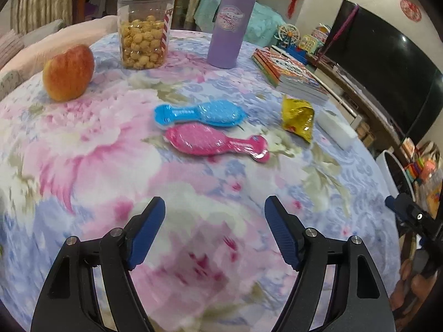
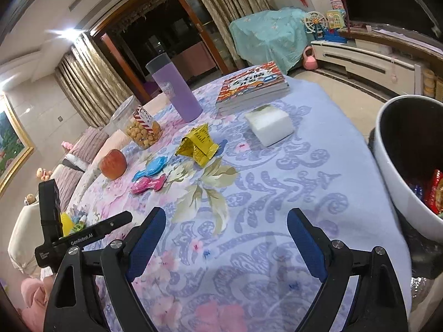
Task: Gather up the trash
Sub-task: 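Move both tools back toward the table, then grasp the pink brush with the left tool while the right tool grasps the white foam block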
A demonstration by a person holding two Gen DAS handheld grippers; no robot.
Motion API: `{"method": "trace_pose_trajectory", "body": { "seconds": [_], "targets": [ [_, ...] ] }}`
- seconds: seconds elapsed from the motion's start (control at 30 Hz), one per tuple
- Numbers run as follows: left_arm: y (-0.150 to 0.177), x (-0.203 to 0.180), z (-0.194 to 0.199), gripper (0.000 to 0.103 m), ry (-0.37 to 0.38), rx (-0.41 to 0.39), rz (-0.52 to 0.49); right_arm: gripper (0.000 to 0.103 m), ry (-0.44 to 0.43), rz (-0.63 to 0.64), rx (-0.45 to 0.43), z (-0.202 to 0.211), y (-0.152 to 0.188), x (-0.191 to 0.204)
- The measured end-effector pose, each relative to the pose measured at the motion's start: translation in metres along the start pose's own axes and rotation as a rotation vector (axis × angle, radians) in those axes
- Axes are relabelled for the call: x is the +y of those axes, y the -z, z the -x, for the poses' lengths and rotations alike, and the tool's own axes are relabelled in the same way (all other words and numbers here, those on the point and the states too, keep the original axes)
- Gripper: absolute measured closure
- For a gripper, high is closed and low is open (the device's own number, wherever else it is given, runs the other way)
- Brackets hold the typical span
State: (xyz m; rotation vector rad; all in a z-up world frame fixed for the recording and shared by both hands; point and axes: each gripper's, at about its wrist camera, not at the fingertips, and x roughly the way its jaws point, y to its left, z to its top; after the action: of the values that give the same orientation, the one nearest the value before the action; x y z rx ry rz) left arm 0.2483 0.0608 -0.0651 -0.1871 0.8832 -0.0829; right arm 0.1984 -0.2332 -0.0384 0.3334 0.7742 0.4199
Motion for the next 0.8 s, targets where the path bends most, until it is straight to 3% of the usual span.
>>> {"method": "trace_pose_trajectory", "body": {
  "seconds": [0.33,0.6,0.8],
  "targets": [
    [-0.031,0.004,-0.021,0.022,0.003,-0.006,-0.184,0.012,0.021,-0.007,-0.001,-0.020,-0.020,-0.009],
    [-0.029,-0.013,-0.043,0.021,0.020,0.043,-0.320,0.012,0.068,0.027,0.000,-0.053,-0.052,-0.016],
    [-0.016,-0.031,-0.033,0.022,0.153,0.082,-0.374,0.012,0.141,0.083,0.021,-0.085,-0.075,-0.024]
  ]
}}
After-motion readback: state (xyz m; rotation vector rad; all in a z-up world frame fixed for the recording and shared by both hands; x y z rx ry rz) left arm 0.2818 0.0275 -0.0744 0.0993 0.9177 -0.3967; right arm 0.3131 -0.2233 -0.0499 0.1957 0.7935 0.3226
